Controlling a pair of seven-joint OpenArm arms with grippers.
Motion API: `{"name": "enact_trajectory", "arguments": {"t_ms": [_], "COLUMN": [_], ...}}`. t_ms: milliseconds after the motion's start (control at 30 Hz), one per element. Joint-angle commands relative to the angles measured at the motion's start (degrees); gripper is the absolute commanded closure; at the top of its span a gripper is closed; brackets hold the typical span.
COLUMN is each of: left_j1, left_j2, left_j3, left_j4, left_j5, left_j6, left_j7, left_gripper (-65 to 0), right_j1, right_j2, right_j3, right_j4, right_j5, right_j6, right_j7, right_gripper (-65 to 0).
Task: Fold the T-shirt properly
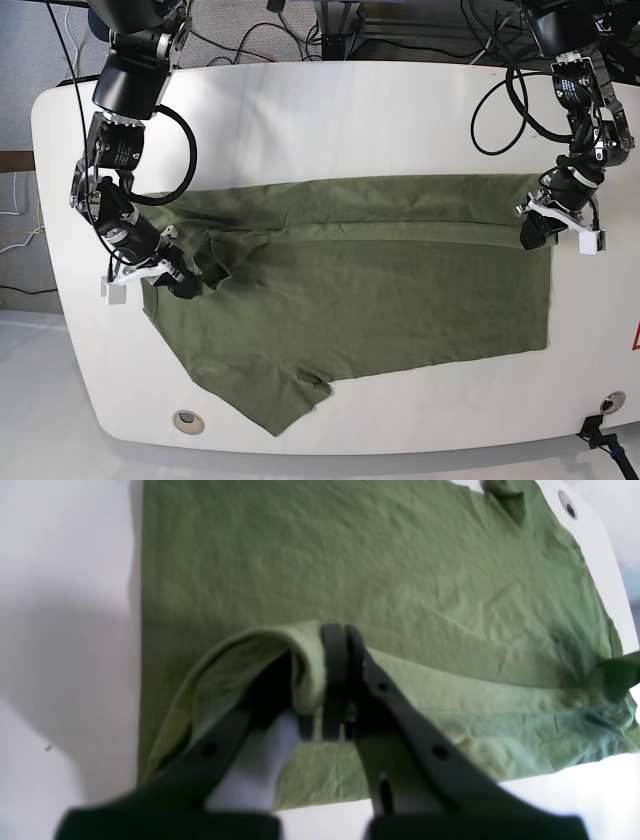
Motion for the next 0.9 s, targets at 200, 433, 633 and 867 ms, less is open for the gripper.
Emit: {"name": "enact_trajectory", "arguments": {"t_ms": [200, 433, 633, 867], "left_j1": [-4.19, -9.90, -9.11, 6.54], "left_j2": [-2.77, -8.22, -12.09, -13.67], "left_j3": [-0.30, -0.30, -0.48, -0.22], "left_j4": [-4.56, -10.18, -6.23, 8.63], "left_j5": [-0.75, -0.75, -0.75, 4.44], "left_j6": [-0.10, -0.36, -0.36, -0.45], "left_j7": [-1.36, -1.45, -1.45, -11.29], "left_gripper": [-9.7, -20.3, -20.3, -20.3], "right_j1": [7.67, 14.26, 11.01, -3.41], "right_j2": [1.35, 5.04, 11.37, 21.75], "right_j3": [-1.58, -7.91, -12.75, -15.03], "right_j4": [-8.68, -15.54, -5.51, 12.68], "right_j5": [0.79, 0.88, 0.88, -5.98], "right_j6": [0.58, 0.32, 0.14, 0.05], "right_j7": [1.08, 1.08, 0.47, 2.14], "right_gripper": [0.0, -30.6, -48.3, -48.3]}}
